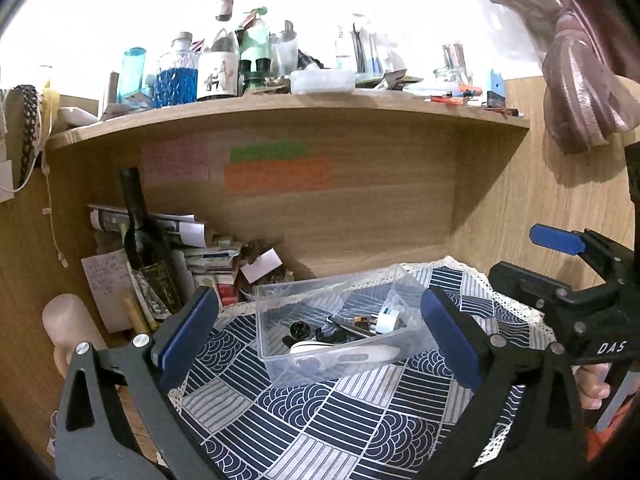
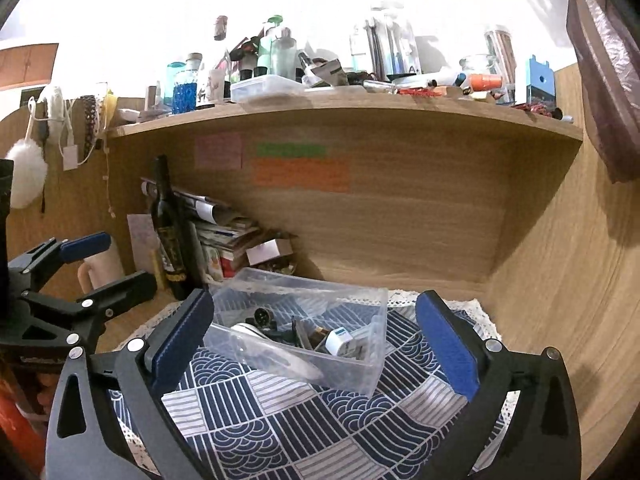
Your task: Organize rigid objects
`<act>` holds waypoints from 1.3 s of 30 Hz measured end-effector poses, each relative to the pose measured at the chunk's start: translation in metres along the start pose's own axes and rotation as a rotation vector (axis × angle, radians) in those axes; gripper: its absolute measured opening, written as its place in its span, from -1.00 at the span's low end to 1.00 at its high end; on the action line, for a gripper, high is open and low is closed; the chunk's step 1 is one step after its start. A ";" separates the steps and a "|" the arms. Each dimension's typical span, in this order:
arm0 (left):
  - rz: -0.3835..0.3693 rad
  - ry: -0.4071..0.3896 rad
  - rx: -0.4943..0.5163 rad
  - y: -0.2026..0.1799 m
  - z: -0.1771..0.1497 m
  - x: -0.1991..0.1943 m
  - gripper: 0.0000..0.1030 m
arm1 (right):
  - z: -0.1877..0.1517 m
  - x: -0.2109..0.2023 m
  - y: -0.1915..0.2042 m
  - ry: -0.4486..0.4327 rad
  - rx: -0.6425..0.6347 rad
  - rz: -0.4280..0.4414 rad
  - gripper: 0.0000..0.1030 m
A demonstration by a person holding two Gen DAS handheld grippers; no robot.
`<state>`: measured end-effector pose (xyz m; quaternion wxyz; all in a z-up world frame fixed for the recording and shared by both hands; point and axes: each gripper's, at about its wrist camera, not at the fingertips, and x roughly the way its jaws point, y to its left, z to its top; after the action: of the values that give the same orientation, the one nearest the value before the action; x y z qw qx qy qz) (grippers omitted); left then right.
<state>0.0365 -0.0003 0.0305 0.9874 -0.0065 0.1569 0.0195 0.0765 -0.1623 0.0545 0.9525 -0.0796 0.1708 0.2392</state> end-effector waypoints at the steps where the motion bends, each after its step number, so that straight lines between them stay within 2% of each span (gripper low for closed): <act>1: -0.004 -0.001 0.000 0.000 0.001 -0.001 0.99 | 0.000 -0.001 0.001 -0.002 0.001 0.001 0.97; 18: -0.026 0.011 -0.036 0.005 0.003 0.004 0.99 | -0.002 -0.001 0.005 -0.002 0.005 0.009 0.98; 39: -0.045 0.016 -0.031 0.002 0.002 0.006 0.99 | -0.003 0.001 0.003 0.000 0.012 0.010 0.99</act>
<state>0.0426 0.0018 0.0307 0.9861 -0.0256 0.1644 -0.0003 0.0749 -0.1604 0.0516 0.9518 -0.0727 0.1725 0.2431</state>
